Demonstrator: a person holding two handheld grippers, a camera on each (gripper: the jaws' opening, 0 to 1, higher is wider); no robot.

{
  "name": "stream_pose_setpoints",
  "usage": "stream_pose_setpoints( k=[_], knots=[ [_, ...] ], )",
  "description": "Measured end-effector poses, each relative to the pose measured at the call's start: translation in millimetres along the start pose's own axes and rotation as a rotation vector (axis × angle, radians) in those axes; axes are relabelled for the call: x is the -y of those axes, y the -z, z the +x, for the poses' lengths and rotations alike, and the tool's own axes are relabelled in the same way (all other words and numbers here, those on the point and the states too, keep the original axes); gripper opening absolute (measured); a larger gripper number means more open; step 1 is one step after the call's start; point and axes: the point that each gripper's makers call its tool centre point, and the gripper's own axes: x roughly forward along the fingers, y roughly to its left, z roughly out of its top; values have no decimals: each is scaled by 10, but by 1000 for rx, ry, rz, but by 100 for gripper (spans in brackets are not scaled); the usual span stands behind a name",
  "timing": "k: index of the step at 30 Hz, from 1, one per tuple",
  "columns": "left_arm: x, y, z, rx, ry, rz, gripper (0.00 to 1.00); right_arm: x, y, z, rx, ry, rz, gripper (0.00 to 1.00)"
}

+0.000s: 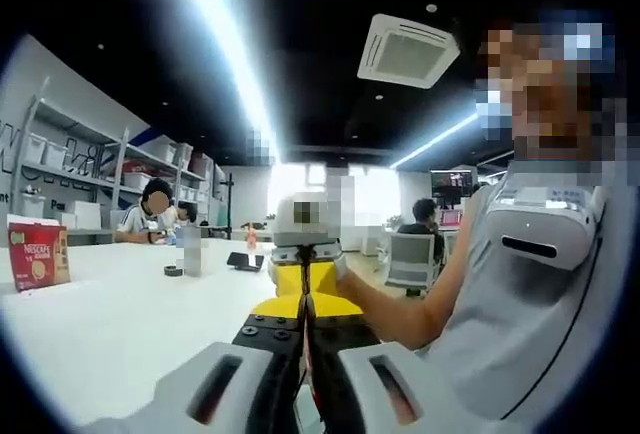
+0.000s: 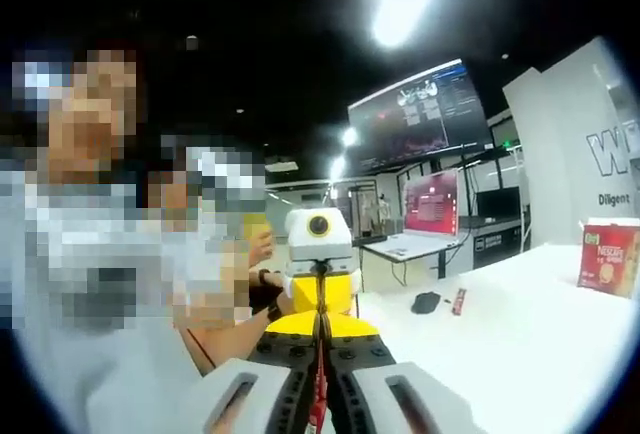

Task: Tear open the coffee pouch, take out the coffee, and pour the coffee from the pouch into the cup

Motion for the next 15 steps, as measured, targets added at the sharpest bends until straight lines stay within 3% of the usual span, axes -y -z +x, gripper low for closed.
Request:
stream_pose_setpoints(
  k=[15],
  knots=[
    [36,4,2,11,23,-2,7,0,-1,-11,11,-3,-23,2]
  ],
)
